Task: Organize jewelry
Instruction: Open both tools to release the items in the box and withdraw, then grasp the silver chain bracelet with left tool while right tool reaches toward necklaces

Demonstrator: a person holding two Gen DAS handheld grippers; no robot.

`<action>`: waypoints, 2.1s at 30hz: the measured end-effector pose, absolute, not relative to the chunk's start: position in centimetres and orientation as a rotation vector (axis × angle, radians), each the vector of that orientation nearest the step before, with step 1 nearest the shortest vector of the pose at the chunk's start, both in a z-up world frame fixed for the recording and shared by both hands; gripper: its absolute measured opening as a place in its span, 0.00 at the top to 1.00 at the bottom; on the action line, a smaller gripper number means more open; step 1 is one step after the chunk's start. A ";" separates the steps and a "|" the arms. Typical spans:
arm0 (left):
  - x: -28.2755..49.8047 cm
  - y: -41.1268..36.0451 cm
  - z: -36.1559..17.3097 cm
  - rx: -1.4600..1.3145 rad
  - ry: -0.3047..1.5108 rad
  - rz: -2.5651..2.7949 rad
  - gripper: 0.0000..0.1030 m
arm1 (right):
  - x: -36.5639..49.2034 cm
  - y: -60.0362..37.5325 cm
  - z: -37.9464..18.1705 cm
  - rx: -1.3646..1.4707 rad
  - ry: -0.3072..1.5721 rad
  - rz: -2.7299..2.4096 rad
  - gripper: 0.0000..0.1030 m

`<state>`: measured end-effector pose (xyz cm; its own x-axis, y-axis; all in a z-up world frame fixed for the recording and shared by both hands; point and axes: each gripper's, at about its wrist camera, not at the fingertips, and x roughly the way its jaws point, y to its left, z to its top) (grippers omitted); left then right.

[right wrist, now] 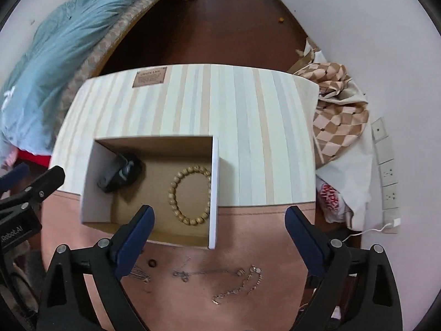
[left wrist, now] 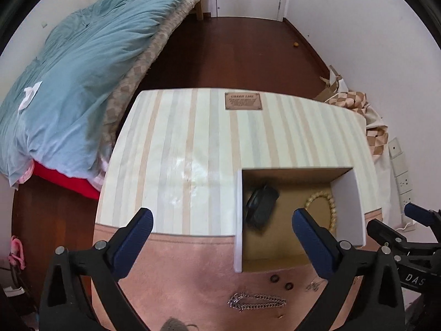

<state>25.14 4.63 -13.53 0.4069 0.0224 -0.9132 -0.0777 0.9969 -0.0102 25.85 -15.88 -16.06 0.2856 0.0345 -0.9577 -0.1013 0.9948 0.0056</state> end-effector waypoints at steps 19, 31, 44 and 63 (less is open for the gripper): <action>18.9 3.8 -10.6 0.016 1.058 0.139 0.00 | 20.4 -14.5 -12.5 -0.046 1.167 0.083 0.02; 13.3 3.6 -5.6 0.018 0.949 0.117 0.00 | 15.0 -15.1 -6.9 -0.034 1.052 0.083 0.02; 9.3 3.7 -3.9 -0.010 0.931 0.127 0.00 | 10.0 -15.6 -3.9 0.012 0.995 0.088 0.02; 11.0 5.1 -19.0 0.029 1.192 0.238 0.00 | 9.4 -24.9 -21.3 0.385 1.236 -0.055 0.33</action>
